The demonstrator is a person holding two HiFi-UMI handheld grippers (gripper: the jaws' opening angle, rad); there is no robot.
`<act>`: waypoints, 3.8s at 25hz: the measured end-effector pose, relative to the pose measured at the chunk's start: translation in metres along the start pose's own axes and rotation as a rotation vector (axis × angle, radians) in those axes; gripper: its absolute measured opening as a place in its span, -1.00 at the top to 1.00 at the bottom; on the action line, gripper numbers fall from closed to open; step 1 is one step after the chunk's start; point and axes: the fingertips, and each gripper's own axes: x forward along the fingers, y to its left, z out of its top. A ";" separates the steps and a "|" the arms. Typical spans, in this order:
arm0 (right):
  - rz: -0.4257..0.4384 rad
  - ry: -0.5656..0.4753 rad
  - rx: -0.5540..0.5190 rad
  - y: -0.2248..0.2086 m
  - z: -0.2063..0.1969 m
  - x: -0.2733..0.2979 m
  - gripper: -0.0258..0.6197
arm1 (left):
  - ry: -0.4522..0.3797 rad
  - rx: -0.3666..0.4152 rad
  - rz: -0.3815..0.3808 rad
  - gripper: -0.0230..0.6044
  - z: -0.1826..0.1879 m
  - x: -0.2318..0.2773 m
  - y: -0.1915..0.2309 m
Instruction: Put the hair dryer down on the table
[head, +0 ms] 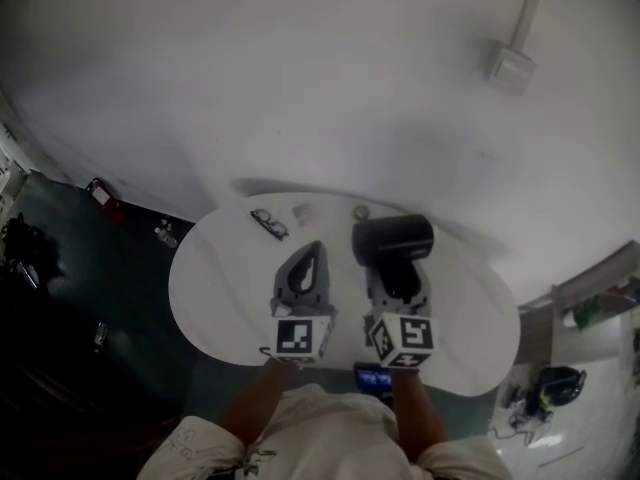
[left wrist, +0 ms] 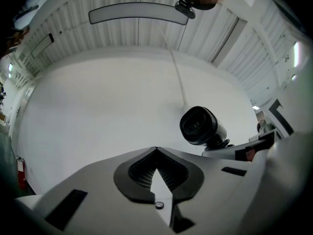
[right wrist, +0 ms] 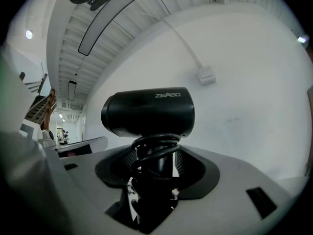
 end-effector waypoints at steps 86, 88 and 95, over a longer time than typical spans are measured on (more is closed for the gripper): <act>0.008 0.368 0.014 -0.008 -0.130 0.067 -0.17 | 0.046 -0.030 0.017 0.94 -0.025 0.009 0.030; 0.007 0.252 -0.037 -0.004 -0.091 0.062 -0.17 | 0.033 -0.023 0.015 0.94 -0.023 0.011 0.029; 0.069 -0.189 -0.202 0.024 0.017 0.028 -0.17 | 0.030 -0.015 0.005 0.94 -0.018 0.015 0.023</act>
